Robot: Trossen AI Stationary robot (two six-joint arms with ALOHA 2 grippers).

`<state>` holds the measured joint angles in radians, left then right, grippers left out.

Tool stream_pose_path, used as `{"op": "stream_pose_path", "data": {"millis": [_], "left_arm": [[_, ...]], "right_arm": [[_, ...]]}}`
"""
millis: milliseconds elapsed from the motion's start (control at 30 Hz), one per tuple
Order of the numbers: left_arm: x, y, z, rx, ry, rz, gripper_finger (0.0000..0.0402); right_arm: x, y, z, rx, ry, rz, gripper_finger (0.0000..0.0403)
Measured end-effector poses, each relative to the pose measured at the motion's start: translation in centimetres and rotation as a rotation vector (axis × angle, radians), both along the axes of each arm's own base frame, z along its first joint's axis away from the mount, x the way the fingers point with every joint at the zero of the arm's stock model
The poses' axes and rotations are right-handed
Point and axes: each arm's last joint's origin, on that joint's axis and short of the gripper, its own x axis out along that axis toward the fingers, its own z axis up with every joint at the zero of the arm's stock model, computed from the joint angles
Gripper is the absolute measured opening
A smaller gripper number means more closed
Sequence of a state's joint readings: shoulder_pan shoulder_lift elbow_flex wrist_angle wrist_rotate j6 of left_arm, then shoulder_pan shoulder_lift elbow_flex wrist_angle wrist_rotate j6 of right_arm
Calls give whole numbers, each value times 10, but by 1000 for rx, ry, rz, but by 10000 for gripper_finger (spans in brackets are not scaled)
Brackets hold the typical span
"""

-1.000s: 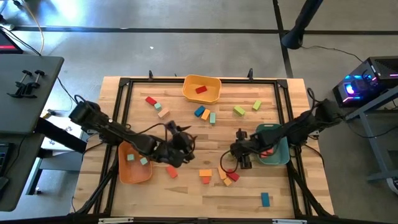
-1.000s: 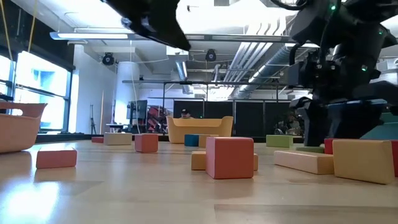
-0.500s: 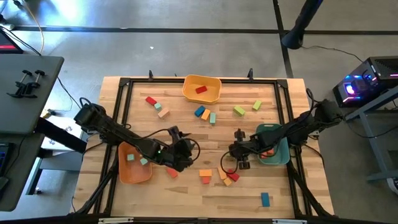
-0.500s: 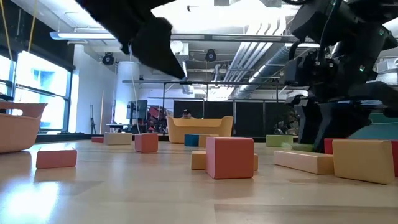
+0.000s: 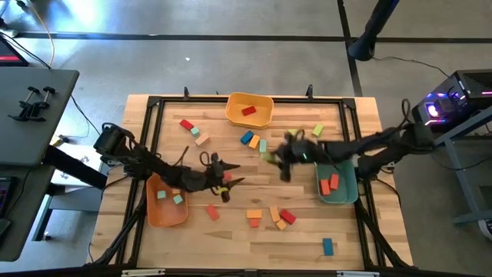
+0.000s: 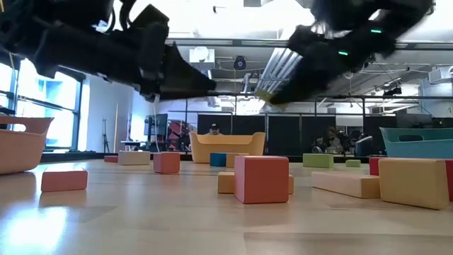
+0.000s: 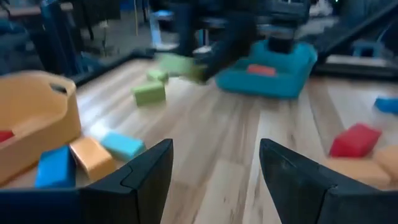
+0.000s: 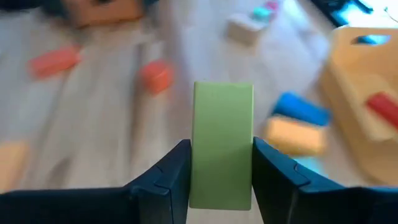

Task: Sort blocks by size
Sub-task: Put the thin green rectangular block into the yellow bin

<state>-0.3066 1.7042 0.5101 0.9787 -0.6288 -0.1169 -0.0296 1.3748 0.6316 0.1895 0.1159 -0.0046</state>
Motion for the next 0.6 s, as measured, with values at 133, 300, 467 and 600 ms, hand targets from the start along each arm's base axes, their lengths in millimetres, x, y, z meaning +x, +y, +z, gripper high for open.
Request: {"op": "stream_pose_path", "data": {"millis": [133,300,467,600], "left_arm": [[2,6,4,18,-31,18,227],[2,8,3,15,-21,26,227],[2,7,4,15,-31,23,227],[2,12,13,9,-64,38,227]], "right_arm": [[24,-48,21,5,71,-88,131],[58,-83,38,4,79,-170,131],[91,-90,33,-35,101,-125,131],[103,-92,20,-72,139,-98,131]]}}
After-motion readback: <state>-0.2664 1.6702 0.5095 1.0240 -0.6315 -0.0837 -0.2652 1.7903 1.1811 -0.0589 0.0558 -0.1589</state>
